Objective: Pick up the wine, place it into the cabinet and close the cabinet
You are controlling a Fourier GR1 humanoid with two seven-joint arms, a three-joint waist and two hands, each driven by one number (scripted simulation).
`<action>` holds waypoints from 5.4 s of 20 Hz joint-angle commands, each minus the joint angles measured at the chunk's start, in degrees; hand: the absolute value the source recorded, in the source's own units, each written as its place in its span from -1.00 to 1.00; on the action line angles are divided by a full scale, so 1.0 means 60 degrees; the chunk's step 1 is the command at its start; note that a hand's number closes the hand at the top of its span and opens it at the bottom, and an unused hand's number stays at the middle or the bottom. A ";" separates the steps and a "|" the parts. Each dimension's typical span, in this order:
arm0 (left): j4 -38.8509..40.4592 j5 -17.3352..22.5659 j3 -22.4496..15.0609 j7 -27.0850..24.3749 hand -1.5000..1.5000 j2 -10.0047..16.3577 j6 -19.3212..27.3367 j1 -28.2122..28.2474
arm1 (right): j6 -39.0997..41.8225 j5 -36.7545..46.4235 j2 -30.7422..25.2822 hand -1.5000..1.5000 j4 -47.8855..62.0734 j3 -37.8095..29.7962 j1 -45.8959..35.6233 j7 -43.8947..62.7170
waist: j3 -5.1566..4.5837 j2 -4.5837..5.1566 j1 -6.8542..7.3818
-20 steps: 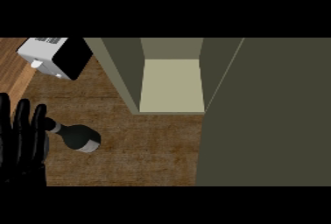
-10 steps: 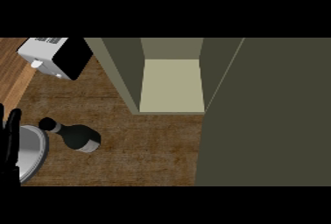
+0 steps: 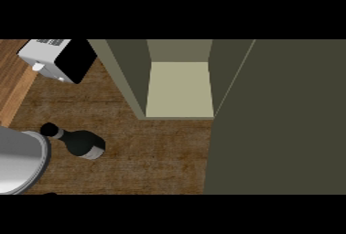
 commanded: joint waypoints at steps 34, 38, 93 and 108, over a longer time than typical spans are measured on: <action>0.7386 0.1824 0.2328 -0.5472 -1.00 -0.0705 -0.3311 -0.0299 | -0.0018 -0.0390 0.0207 -1.00 -0.0988 -0.0109 -0.0493 0.1068 | 0.0006 0.0014 -0.0019; 0.7889 0.2160 0.2507 -0.5905 -1.00 -0.0419 -0.4261 0.0064 | 0.0073 -0.0456 0.0195 -1.00 -0.1130 -0.0159 -0.0407 0.1098 | 0.0006 0.0008 -0.0013; 1.5402 0.0896 0.2302 -1.0657 1.00 0.0806 -0.5993 -0.3472 | 0.0181 -0.0371 0.0396 -1.00 -0.1286 -0.0040 -0.0728 0.1642 | 0.0000 0.0021 -0.0125; 1.0829 0.0611 0.1333 -0.9764 1.00 0.0604 -0.5836 -0.1486 | 0.0005 -0.0610 0.0224 -1.00 -0.0891 -0.0708 -0.1690 0.2252 | 0.0010 -0.0011 0.0053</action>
